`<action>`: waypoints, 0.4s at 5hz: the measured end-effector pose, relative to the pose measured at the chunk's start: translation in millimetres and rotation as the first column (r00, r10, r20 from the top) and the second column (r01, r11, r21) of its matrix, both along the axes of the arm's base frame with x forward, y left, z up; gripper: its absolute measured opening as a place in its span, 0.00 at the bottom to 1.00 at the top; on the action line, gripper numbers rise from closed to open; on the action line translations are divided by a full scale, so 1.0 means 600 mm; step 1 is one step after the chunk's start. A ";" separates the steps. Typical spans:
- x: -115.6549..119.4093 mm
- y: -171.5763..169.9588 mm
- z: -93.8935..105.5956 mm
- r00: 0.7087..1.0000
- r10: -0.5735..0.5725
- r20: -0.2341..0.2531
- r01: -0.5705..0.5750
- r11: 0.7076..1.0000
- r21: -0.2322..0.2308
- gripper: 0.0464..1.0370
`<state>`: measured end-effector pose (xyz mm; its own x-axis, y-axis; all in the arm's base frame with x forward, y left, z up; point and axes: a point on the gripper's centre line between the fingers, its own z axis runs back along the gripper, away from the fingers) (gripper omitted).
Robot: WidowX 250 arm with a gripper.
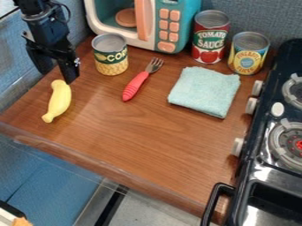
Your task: Move the blue cloth to the lower right of the table
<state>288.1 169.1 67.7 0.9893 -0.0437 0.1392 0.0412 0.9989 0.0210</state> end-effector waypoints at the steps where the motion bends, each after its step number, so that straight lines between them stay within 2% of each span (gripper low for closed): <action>1: -0.003 -0.006 -0.021 0.999 0.000 -0.034 0.000 1.000 -0.022 0.96; 2: 0.034 -0.068 -0.017 0.995 -0.099 -0.030 0.098 0.995 -0.018 0.96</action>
